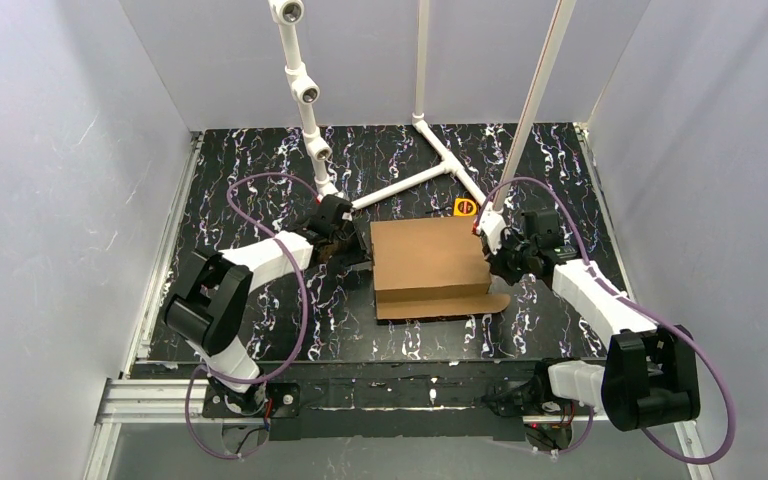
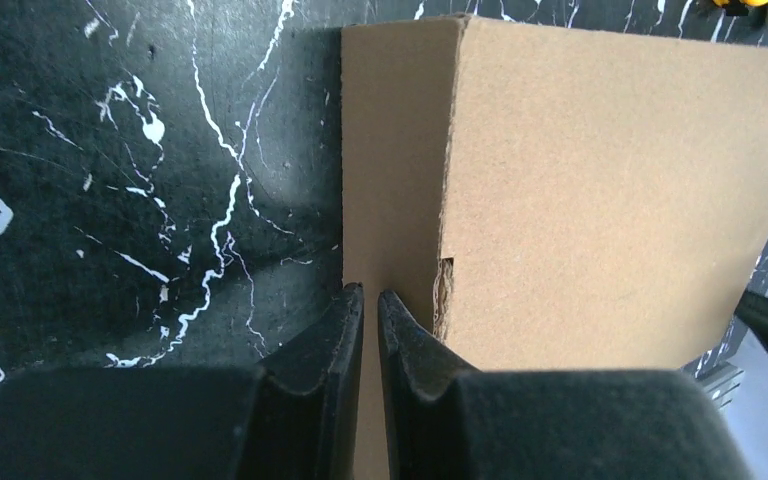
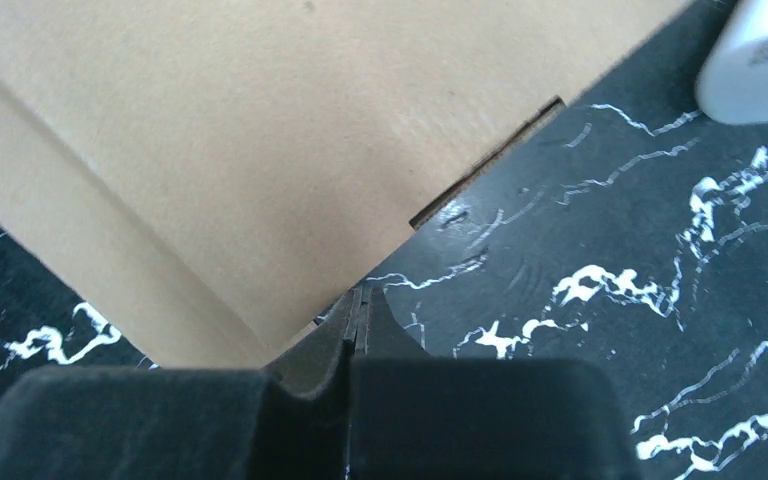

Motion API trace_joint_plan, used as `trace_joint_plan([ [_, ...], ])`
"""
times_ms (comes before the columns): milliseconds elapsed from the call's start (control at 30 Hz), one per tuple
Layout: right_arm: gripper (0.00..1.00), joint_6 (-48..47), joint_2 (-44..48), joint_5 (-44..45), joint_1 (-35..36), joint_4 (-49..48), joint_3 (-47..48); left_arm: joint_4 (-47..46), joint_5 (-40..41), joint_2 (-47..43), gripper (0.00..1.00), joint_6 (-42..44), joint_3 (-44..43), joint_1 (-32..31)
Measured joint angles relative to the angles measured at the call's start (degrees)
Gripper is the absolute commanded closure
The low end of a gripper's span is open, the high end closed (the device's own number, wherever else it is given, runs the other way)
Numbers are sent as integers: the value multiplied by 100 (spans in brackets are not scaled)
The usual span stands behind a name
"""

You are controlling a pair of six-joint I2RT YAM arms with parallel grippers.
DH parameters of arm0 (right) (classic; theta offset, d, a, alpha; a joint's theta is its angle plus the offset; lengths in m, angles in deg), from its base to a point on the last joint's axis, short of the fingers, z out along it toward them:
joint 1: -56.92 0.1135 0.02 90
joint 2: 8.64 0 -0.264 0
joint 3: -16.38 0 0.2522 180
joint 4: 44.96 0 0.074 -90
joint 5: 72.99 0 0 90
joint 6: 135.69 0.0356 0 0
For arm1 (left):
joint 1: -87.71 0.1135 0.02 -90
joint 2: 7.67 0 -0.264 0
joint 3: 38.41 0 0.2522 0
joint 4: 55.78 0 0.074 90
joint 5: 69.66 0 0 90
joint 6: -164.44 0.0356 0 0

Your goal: Fold the paper box

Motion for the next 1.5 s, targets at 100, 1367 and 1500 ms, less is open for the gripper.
trace_joint_plan([
  [100,99,-348,70,-278,0,319,-2,149,94,87,87,55,-166,15],
  [1367,2,-1644,-520,-385,3379,664,1292,457,-872,-6841,66,-1427,4546,-166],
  [1500,2,-1276,-973,772,4113,-208,1163,461,-857,-6721,66,-1598,4568,-166],
])
